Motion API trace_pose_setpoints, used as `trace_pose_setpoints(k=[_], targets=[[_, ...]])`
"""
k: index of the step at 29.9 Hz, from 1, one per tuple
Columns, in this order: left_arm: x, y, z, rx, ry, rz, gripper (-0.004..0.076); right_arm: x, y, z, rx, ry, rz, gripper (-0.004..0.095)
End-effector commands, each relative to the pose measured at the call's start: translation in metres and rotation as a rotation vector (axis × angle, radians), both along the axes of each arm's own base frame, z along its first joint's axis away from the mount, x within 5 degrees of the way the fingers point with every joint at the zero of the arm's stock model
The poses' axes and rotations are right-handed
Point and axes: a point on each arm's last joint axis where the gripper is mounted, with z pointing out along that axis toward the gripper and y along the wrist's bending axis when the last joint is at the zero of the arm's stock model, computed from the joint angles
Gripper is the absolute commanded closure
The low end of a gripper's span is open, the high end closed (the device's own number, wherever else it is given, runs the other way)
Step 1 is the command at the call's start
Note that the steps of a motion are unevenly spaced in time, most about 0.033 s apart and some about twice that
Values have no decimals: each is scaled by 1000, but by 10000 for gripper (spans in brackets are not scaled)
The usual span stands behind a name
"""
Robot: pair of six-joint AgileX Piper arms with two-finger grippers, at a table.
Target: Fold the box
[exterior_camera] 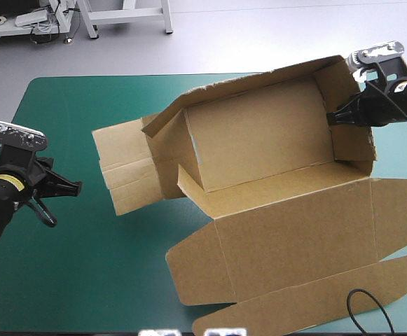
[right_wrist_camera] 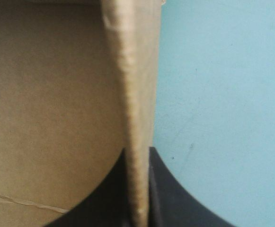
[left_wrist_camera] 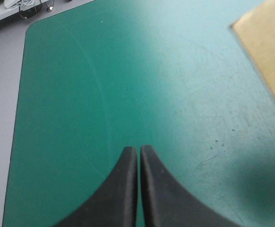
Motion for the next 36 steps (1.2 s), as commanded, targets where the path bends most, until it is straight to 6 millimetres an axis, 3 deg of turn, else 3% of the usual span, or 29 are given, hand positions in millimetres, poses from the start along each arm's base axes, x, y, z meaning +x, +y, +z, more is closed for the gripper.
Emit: trace_pose_setpoints(k=[1,7,13,19,23,29,36], targets=[[10,-1,6,-7,-121,-2,708,-21,1,26,49,-93,12,926],[20,-1,-13,-9,-86,-2,708,-23,1,26,49,-97,12,926],[22,22,-13,-77,-100,95,708,-23,0,26,33,-98,12,926],[28,32,-20,-282,-54,-66,708,-23,1,26,33,-99,15,926],[41,51,-36,-447,22,-133,708,-23,1,26,33,-100,16,926],[63,94,-62,-613,31,-42,708,-23,2,26,43,-101,21,926],[89,108,-100,-764,128,-80,708,-24,9,30,121,-118,78,926]])
